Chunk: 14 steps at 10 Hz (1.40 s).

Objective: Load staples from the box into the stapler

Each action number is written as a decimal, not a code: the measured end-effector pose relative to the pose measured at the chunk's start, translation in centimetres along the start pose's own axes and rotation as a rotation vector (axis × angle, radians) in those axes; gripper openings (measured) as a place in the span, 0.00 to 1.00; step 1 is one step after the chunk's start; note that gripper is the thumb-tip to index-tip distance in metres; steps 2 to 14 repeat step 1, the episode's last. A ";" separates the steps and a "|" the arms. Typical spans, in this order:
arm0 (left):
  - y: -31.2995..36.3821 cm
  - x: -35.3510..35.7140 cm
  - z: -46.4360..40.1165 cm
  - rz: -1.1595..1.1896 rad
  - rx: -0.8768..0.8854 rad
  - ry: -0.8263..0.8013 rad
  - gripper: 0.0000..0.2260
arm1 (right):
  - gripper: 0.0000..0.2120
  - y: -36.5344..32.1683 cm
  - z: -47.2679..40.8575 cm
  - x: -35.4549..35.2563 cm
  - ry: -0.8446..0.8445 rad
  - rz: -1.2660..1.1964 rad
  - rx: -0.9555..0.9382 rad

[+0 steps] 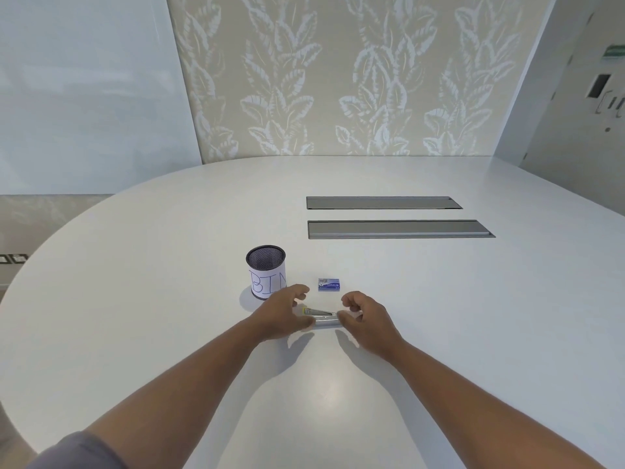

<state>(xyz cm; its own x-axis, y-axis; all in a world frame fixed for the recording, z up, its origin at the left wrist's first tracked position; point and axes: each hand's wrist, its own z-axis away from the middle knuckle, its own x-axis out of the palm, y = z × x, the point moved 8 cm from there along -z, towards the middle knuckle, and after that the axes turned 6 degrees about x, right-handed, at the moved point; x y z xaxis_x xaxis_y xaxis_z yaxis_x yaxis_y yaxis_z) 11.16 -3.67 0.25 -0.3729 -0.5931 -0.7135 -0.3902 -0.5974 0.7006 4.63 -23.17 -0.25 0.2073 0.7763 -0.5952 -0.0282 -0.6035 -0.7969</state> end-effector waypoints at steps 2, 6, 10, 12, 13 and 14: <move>2.0 -1.4 -0.5 -0.086 0.106 0.155 0.24 | 0.18 -1.3 -0.5 -0.9 0.100 0.075 -0.065; 2.0 -1.4 -0.5 -0.086 0.106 0.155 0.24 | 0.18 -1.3 -0.5 -0.9 0.100 0.075 -0.065; 2.0 -1.4 -0.5 -0.086 0.106 0.155 0.24 | 0.18 -1.3 -0.5 -0.9 0.100 0.075 -0.065; 2.0 -1.4 -0.5 -0.086 0.106 0.155 0.24 | 0.18 -1.3 -0.5 -0.9 0.100 0.075 -0.065; 2.0 -1.4 -0.5 -0.086 0.106 0.155 0.24 | 0.18 -1.3 -0.5 -0.9 0.100 0.075 -0.065; 2.0 -1.4 -0.5 -0.086 0.106 0.155 0.24 | 0.18 -1.3 -0.5 -0.9 0.100 0.075 -0.065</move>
